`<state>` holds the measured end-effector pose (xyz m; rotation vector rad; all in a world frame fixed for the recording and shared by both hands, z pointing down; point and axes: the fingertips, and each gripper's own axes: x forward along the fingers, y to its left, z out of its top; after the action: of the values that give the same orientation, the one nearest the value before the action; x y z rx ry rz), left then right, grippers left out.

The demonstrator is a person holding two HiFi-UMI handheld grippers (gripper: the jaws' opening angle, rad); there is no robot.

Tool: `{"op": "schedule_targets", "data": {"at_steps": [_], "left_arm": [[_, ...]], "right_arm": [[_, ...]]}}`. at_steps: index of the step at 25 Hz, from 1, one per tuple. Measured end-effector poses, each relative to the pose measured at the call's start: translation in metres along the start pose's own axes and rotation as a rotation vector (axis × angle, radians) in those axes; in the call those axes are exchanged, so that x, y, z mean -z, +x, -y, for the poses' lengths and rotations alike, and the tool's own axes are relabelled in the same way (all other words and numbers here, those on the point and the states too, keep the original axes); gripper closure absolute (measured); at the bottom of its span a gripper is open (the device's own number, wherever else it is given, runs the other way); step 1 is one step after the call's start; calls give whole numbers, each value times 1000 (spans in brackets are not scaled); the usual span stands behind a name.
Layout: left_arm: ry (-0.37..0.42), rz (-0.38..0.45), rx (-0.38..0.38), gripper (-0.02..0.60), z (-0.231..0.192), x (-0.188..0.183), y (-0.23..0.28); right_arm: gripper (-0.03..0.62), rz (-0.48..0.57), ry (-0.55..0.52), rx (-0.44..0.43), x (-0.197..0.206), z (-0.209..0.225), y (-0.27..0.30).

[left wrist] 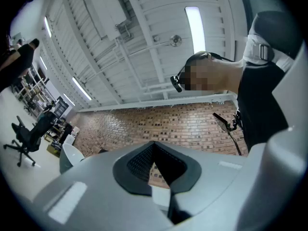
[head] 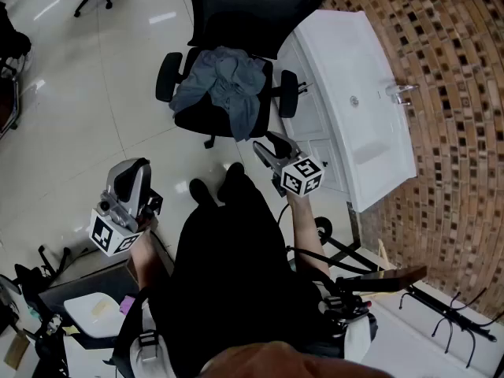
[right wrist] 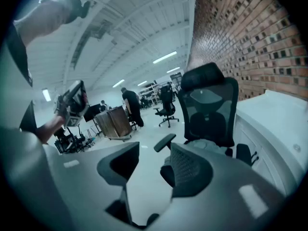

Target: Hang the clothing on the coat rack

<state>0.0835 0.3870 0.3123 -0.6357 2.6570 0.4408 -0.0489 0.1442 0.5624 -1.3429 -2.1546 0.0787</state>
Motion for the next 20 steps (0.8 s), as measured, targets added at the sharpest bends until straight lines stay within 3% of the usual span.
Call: {"op": "schedule_targets", "data": {"at_steps": [5, 10, 15, 17, 18, 19, 20], "left_arm": [[-11, -84, -131, 581, -55, 34, 3], [-27, -244, -318, 581, -101, 73, 8], [-119, -392, -387, 581, -130, 143, 57], [-148, -426, -392, 581, -138, 162, 73], [-160, -441, -393, 581, -141, 169, 79], [-173, -454, -394, 581, -143, 176, 84], [-190, -464, -396, 581, -144, 183, 87]], "right_arm": [[379, -222, 37, 45, 48, 114, 112], [324, -404, 105, 34, 80, 220, 251], [306, -487, 109, 211, 96, 354, 367], [298, -557, 174, 253, 125, 380, 392], [321, -582, 211, 245, 138, 380, 398], [501, -590, 230, 220, 146, 373, 399], [569, -583, 217, 183, 148, 361, 397]]}}
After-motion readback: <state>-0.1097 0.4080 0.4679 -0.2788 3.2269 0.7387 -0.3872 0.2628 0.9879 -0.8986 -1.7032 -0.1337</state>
